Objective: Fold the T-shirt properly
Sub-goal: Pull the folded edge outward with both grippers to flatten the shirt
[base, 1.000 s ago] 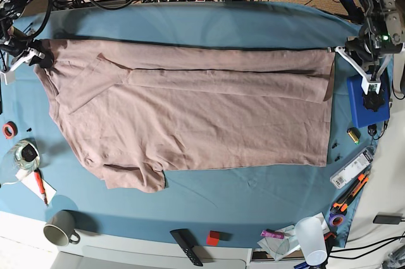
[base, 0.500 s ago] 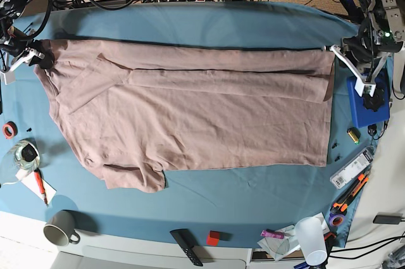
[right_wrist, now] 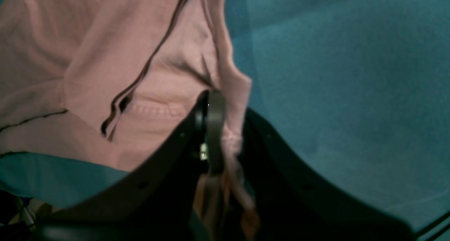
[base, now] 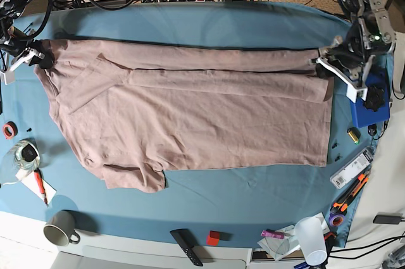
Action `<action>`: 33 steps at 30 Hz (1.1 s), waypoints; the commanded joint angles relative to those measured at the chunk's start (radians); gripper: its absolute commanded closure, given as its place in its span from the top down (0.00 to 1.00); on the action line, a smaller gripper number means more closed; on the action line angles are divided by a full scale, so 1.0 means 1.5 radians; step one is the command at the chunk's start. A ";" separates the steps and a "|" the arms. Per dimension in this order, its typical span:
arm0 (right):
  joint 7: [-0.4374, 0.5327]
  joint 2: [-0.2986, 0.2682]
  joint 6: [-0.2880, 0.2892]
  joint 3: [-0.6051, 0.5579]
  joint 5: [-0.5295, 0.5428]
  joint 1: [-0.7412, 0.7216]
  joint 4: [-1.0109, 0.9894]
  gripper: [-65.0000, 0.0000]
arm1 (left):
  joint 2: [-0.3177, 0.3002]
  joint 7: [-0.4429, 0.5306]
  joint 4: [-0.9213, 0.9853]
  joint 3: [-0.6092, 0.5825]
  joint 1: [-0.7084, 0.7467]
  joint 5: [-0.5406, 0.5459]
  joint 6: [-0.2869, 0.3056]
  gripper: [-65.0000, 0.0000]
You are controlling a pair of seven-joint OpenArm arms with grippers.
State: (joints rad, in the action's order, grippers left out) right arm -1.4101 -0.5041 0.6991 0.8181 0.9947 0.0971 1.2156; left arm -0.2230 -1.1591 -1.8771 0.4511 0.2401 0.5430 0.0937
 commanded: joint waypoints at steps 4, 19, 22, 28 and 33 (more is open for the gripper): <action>0.009 -0.020 -0.001 0.006 0.012 -0.006 0.009 0.00 | -0.006 0.015 -0.011 0.024 -0.022 -0.018 0.000 0.40; 0.009 -0.020 -0.001 0.006 0.012 -0.006 0.009 0.00 | -0.007 -0.002 0.078 0.059 -0.015 0.032 0.026 0.40; 0.009 -0.020 -0.001 0.006 0.013 -0.006 0.009 0.00 | -0.007 -0.003 0.111 0.059 -0.016 0.044 0.026 0.40; 0.009 -0.020 -0.001 0.006 0.026 -0.006 0.009 0.00 | -0.007 -0.053 0.119 0.059 -0.016 0.097 0.058 0.40; 0.009 -0.020 -0.001 0.006 0.038 -0.006 0.009 0.00 | -0.007 -0.066 0.119 0.059 -0.016 0.130 0.095 0.40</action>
State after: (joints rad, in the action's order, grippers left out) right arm -1.4101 -0.5041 0.6991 0.8181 1.0229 0.0971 1.2156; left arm -0.2325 -1.2011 -1.7027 0.5446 0.2050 0.7609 0.2413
